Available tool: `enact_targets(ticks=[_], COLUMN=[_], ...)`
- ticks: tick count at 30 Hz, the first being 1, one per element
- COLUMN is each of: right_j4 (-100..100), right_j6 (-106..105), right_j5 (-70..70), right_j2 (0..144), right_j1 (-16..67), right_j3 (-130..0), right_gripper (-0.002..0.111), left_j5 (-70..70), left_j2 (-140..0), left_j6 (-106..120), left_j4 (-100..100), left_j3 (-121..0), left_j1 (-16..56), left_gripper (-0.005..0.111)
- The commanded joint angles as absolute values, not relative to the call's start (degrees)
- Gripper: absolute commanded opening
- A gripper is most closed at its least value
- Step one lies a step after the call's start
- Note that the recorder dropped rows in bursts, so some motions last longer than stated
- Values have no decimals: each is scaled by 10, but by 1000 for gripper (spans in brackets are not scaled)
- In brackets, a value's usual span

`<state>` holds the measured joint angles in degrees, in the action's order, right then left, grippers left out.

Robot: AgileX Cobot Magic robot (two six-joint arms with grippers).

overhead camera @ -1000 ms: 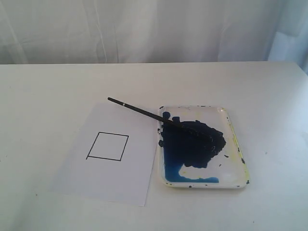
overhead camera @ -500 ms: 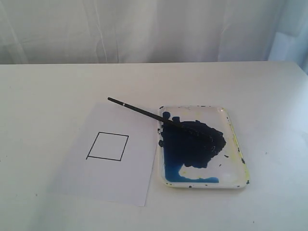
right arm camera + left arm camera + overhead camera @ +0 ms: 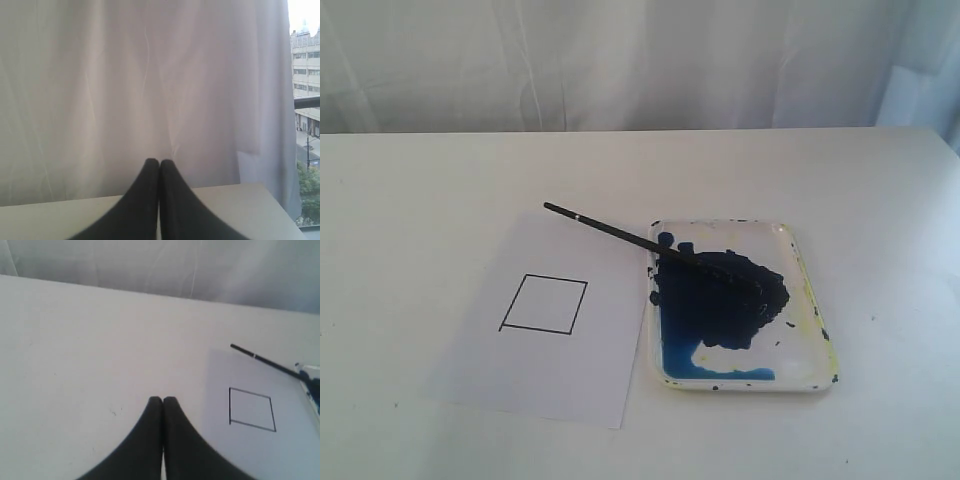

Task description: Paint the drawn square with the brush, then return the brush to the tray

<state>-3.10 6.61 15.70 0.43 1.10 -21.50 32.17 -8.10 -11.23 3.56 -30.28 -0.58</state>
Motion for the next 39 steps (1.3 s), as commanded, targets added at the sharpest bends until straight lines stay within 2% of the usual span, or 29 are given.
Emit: enact_targets(ticks=[1, 6, 18, 30, 39], right_j4=[-31, -30, -31, -31, -104], right_j6=[62, 62, 27, 12, -87], right_j5=[202, 235, 294, 296, 299], right_j2=[39, 105, 279, 330, 361], right_j1=[12, 12, 12, 12, 12], right_j3=[-259, -302, -396, -398, -408], right_gripper=[0, 0, 0, 0, 0], left_j5=[388, 435, 448, 416, 484], left_j2=[-146, -238, -461, -591, -693], left_j6=[-68, -32, 63, 145, 220], left_j4=[45, 78, 146, 221, 240], left_j3=[-351, -397, -475, -484, -559], left_j1=[-5, -5, -5, -5, 6], left_gripper=[0, 0, 0, 0, 0])
